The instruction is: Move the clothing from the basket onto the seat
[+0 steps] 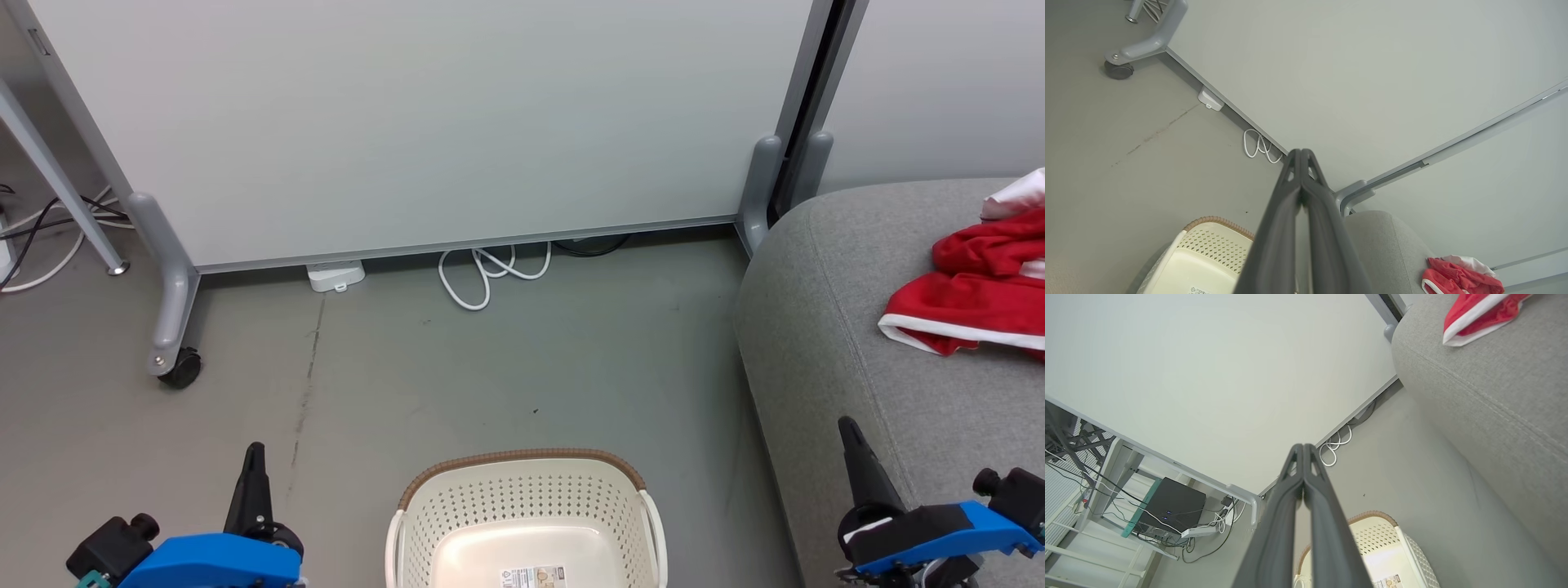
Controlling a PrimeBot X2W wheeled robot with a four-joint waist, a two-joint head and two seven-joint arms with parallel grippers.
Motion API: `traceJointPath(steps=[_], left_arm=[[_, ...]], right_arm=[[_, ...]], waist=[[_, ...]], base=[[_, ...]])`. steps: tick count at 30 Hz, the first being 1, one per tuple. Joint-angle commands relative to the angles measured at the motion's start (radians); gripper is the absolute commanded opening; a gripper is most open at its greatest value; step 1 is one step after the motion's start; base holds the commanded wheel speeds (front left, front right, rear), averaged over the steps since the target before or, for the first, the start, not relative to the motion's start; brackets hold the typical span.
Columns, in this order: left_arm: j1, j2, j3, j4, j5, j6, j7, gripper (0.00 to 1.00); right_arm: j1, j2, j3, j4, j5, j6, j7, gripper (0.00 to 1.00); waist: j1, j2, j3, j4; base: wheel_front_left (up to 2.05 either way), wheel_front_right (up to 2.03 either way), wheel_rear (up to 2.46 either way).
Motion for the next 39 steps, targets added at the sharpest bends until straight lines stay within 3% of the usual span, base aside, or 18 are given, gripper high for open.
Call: traceJointPath(steps=[1,39], left_arm=[[-0.031,0.002,0.008,-0.018,-0.031,-0.001,0.007,0.0],[-0.065,-0.007,0.066,-0.061,-0.4,-0.002,0.11,0.0]], right_arm=[[-0.03,-0.006,-0.003,-0.015,0.034,0.0,0.004,0.0],[-0.054,-0.009,-0.016,-0.025,0.453,0.001,0.058,0.0]], waist=[[-0.0001,0.0,0.0,0.0],[-0.0001,0.0,0.003,-0.013]], base=[[0.0,0.0,0.0],[0.0,0.0,0.0]])
